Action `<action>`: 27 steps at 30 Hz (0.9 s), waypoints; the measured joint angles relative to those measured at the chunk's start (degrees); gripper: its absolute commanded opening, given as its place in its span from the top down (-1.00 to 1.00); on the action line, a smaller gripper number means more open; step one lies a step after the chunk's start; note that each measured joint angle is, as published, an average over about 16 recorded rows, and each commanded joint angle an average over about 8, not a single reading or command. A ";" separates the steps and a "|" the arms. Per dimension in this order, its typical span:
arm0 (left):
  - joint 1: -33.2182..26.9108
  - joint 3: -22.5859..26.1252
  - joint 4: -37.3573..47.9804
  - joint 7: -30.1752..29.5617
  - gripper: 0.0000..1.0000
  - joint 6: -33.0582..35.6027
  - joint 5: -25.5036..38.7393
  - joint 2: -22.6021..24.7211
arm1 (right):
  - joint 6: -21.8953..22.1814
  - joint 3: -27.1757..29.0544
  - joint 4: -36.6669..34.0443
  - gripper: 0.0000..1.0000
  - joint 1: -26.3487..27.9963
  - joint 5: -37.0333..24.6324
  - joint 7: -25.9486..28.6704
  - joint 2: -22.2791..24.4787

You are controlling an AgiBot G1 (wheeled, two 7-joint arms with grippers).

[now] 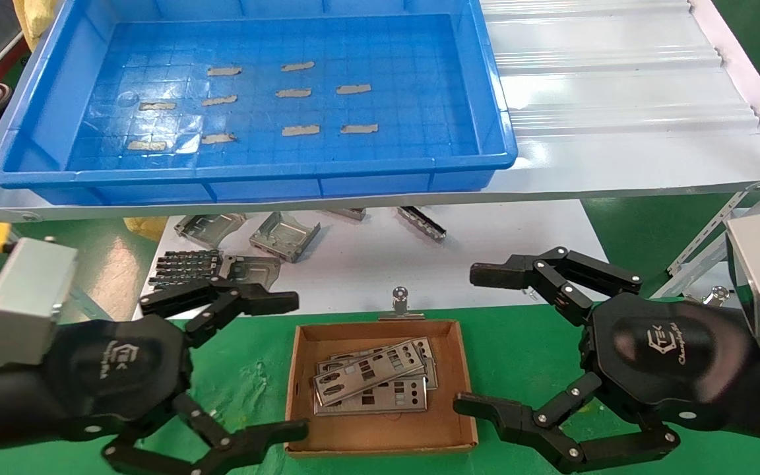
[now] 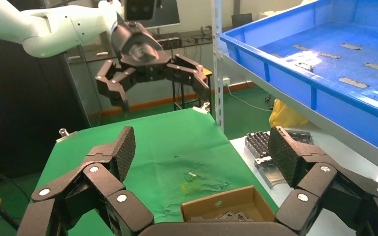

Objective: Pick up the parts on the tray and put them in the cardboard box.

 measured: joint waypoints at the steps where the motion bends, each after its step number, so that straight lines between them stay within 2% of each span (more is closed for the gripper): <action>1: 0.20 -0.48 -0.05 0.16 -1.00 0.30 -0.29 -0.23 | 0.00 0.00 0.00 -1.00 0.00 0.00 0.00 0.00; 13: 1.90 -4.59 -0.42 1.48 -1.00 2.89 -2.83 -2.21 | 0.01 0.00 -0.01 -1.00 -0.01 0.01 0.00 0.00; 27: 1.97 -4.69 -0.47 1.54 -1.00 2.98 -2.92 -2.28 | 0.02 0.00 -0.02 -1.00 -0.01 0.02 -0.01 0.01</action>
